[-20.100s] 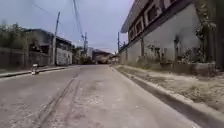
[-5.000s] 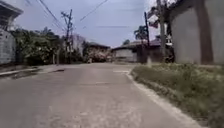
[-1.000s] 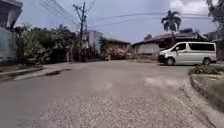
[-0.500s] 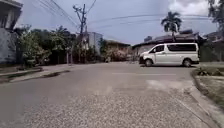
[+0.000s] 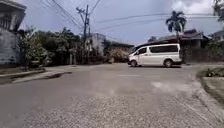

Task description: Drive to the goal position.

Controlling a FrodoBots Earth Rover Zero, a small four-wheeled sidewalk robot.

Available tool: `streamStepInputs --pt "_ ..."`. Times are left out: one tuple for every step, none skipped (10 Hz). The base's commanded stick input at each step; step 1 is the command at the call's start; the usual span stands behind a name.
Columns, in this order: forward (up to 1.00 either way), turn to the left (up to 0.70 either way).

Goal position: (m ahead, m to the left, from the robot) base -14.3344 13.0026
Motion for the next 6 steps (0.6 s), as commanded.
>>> streamStepInputs --pt "1.0 0.4" --pt "1.0 0.4" --pt "1.0 0.4" --pt "1.0 0.4" --pt "1.0 0.4" --pt "1.0 0.4"
